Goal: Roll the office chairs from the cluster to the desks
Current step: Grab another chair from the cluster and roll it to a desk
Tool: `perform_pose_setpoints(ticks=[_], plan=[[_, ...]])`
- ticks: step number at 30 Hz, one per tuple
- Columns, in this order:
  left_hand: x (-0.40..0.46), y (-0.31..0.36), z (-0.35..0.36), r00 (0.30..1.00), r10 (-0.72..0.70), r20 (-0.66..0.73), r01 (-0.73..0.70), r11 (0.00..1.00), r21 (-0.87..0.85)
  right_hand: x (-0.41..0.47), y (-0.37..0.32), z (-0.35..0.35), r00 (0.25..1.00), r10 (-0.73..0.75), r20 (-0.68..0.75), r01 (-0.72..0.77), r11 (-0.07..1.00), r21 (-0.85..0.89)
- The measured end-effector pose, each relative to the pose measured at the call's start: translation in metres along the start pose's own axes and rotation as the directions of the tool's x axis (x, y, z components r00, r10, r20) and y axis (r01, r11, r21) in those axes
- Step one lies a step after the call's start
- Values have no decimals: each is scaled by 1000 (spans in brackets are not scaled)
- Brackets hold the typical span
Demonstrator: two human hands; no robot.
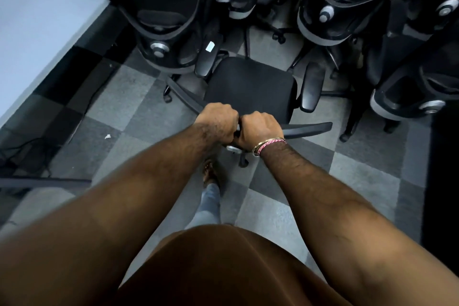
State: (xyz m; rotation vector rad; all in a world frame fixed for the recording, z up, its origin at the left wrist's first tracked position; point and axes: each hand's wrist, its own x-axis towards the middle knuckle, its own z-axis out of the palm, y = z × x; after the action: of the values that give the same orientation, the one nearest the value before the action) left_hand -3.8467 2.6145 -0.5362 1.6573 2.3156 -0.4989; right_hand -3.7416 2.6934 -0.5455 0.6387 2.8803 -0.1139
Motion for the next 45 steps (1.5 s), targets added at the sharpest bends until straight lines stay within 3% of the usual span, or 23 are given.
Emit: perform_pose_setpoints(ticks=[18, 30, 36, 41, 45], plan=[[-226, 14, 88, 976, -200, 81, 206, 975, -77, -141, -162, 31, 962, -261, 81, 268, 959, -91], [-421, 0, 177, 923, -369, 109, 382, 913, -142, -241, -320, 57, 869, -483, 105, 494, 856, -151], [-521, -2, 221, 847, -506, 163, 529, 830, -178, -289, -404, 68, 767, -628, 132, 641, 753, -146], [-593, 7, 253, 745, -634, 206, 667, 712, -219, -323, -458, 76, 643, -751, 148, 766, 627, -143], [-639, 19, 273, 614, -737, 285, 789, 563, -245, -346, -498, 82, 501, -849, 166, 864, 480, -152]])
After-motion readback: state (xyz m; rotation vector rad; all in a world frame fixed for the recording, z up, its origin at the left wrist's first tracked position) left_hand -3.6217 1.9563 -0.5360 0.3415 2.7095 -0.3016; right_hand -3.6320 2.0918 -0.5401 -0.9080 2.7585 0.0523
